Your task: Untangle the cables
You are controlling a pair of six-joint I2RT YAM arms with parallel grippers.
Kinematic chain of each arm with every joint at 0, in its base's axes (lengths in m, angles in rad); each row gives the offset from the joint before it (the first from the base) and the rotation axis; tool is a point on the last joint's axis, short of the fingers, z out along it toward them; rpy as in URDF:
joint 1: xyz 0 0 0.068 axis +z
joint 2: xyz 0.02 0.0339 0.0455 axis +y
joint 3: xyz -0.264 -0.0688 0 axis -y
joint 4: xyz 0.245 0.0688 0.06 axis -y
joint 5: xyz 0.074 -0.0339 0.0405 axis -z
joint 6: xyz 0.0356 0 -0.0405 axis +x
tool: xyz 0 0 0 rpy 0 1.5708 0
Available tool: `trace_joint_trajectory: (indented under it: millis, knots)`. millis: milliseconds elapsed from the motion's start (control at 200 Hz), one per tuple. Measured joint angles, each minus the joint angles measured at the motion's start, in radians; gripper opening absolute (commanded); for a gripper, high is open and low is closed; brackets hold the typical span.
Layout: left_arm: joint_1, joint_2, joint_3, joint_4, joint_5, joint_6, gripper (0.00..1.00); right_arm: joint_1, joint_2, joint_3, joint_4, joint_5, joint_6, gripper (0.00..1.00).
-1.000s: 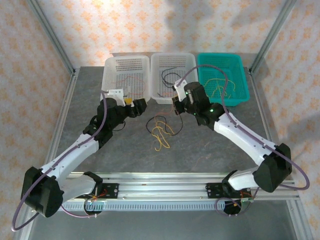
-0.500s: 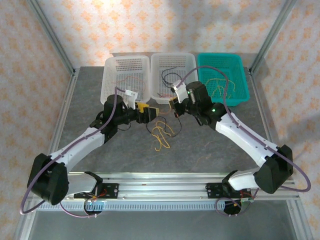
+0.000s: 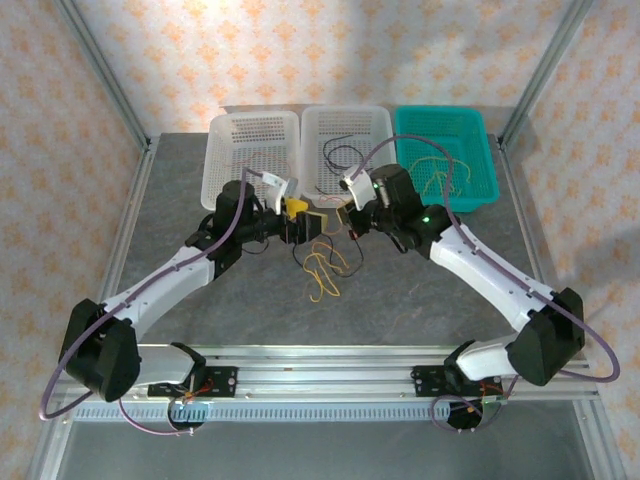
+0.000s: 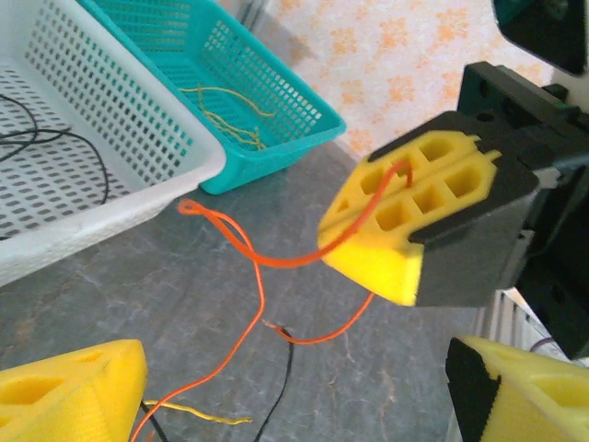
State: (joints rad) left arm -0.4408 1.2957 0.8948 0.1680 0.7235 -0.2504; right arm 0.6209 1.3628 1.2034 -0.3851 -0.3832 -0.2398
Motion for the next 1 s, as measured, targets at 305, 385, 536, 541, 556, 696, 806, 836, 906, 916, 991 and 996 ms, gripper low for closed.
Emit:
trace_joint_trajectory:
  millis: [305, 385, 536, 541, 556, 696, 806, 836, 906, 916, 991, 996]
  knots:
    - [-0.029, 0.099, 0.149, -0.071, -0.007, 0.098, 0.84, 0.000, 0.016, 0.016, -0.022, -0.029, 0.000, 0.00]
    - [-0.041, 0.108, 0.180, -0.102, -0.010, 0.121, 0.76, -0.007, 0.016, 0.016, -0.024, -0.029, 0.000, 0.00]
    - [-0.065, 0.108, 0.202, -0.123, -0.009, 0.148, 0.49, -0.008, 0.015, 0.016, -0.024, -0.018, 0.001, 0.00]
    - [-0.066, 0.108, 0.202, -0.123, -0.009, 0.151, 0.48, -0.008, 0.015, 0.016, -0.024, -0.017, 0.001, 0.00]
    - [-0.069, 0.108, 0.202, -0.123, -0.010, 0.142, 0.45, -0.008, 0.014, 0.016, -0.024, -0.016, 0.002, 0.00]
    - [-0.077, 0.104, 0.201, -0.126, -0.008, 0.143, 0.22, -0.008, 0.014, 0.016, -0.024, -0.003, 0.004, 0.00]
    - [-0.078, 0.091, 0.188, -0.128, -0.043, 0.137, 0.09, -0.006, 0.007, 0.016, -0.024, -0.006, 0.004, 0.00]
    - [-0.078, 0.088, 0.186, -0.127, -0.056, 0.130, 0.06, -0.006, 0.003, 0.016, -0.022, -0.006, 0.005, 0.00]
    - [-0.078, 0.083, 0.183, -0.127, -0.079, 0.120, 0.00, -0.006, -0.005, 0.016, -0.015, -0.006, 0.008, 0.00]
    - [-0.078, 0.083, 0.183, -0.127, -0.082, 0.115, 0.00, -0.006, -0.006, 0.016, -0.014, -0.006, 0.008, 0.00]
    - [-0.078, 0.079, 0.183, -0.127, -0.099, 0.107, 0.00, -0.006, -0.008, 0.016, 0.000, -0.006, 0.012, 0.01]
    - [-0.078, 0.079, 0.183, -0.127, -0.100, 0.106, 0.00, -0.006, -0.008, 0.016, 0.000, -0.005, 0.012, 0.01]
